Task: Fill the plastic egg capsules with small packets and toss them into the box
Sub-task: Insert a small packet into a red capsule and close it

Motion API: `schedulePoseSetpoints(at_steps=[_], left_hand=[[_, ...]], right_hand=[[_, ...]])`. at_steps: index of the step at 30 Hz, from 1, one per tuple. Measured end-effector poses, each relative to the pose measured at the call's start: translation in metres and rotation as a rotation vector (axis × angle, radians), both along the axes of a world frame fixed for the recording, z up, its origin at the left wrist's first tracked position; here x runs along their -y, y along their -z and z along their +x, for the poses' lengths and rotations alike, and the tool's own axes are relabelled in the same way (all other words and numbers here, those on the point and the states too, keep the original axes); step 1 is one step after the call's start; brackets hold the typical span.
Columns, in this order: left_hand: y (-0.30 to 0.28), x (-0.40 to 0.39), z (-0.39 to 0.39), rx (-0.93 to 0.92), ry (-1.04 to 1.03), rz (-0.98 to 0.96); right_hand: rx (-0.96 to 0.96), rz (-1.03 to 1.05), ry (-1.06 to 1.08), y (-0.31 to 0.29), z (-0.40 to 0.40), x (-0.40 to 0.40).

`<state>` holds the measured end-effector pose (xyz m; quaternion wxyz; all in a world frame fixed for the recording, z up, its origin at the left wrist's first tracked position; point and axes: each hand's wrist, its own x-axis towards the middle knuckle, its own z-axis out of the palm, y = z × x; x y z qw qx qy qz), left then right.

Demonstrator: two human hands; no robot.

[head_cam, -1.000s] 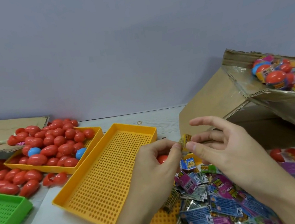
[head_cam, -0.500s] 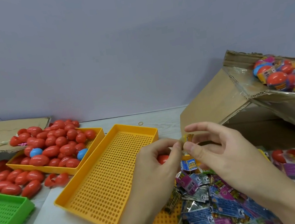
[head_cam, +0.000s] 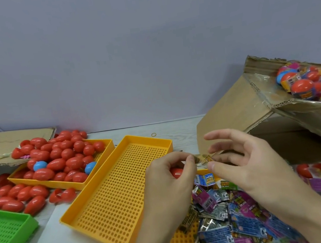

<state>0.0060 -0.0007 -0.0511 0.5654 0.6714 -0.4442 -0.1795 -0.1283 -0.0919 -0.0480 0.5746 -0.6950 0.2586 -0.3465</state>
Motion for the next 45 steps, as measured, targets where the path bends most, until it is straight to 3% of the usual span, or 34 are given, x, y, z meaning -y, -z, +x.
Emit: schedulePoseSetpoints(at_steps=[8,19,24,31,37,45], left_hand=[[0.002,-0.001,-0.002,0.135,0.005,0.01],[-0.003,-0.001,-0.002,-0.124,-0.018,-0.125],[-0.003,0.0,0.0,-0.124,0.027,-0.113],[-0.005,-0.002,-0.003,-0.09,0.076,-0.175],[-0.004,-0.003,-0.006,-0.081,0.127,-0.109],[-0.007,-0.001,-0.005,-0.15,0.072,-0.157]], right_hand=[[0.126,0.014,-0.028,-0.008,0.0,-0.003],[0.104,0.069,-0.067,-0.011,0.0,-0.004],[0.211,0.163,-0.13,-0.015,-0.001,-0.005],[0.342,0.332,0.05,-0.012,0.0,-0.001],[0.402,0.477,-0.002,-0.014,0.002,-0.003],[0.395,0.485,-0.003,-0.015,0.004,-0.004]])
